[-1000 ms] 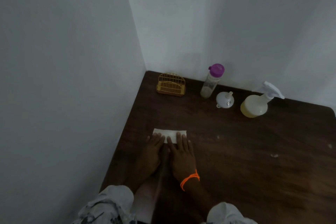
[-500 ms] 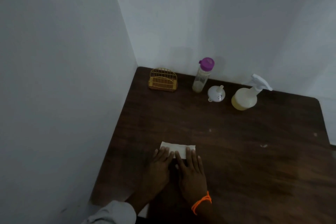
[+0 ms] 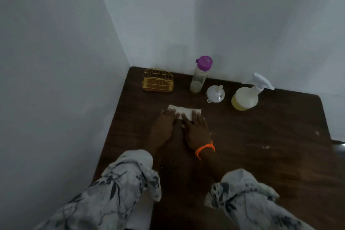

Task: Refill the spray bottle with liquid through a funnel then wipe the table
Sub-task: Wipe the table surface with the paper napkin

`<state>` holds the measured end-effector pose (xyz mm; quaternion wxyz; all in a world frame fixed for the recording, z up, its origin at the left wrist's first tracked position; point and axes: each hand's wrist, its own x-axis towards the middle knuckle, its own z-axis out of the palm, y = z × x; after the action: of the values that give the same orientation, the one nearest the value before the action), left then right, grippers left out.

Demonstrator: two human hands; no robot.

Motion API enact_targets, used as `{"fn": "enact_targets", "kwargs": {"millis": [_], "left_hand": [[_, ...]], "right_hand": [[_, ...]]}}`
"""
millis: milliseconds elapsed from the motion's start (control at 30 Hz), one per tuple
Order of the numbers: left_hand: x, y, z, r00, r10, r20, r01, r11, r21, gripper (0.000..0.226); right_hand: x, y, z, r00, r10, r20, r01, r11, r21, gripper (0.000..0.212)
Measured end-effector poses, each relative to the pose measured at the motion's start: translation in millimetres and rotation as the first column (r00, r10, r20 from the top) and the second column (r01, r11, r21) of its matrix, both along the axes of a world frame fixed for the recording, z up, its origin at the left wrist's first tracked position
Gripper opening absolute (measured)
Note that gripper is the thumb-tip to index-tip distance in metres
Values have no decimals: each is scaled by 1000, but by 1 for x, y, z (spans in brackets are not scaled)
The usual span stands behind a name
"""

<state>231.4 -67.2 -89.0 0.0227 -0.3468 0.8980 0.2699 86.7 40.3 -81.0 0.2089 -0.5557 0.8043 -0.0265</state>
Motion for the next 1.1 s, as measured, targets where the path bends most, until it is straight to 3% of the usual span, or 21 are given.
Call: {"fn": "enact_targets", "kwargs": {"millis": [200, 467, 733, 900, 1100], "left_hand": [[7, -36, -2, 998, 62, 17, -62, 998, -3, 56], [70, -15, 14, 998, 63, 14, -62, 998, -24, 54], [163, 80, 15, 991, 131, 15, -131, 991, -35, 55], [184, 157, 23, 996, 76, 51, -77, 997, 20, 49], [160, 211, 28, 988, -82, 133, 77, 996, 37, 55]], "right_hand": [[-5, -47, 1, 999, 39, 25, -39, 999, 37, 53], [49, -34, 2, 987, 123, 107, -129, 990, 53, 54], [124, 49, -4, 952, 281, 124, -282, 959, -9, 56], [135, 128, -13, 946, 318, 65, -309, 944, -114, 56], [116, 208, -12, 965, 262, 7, -261, 962, -82, 60]]}}
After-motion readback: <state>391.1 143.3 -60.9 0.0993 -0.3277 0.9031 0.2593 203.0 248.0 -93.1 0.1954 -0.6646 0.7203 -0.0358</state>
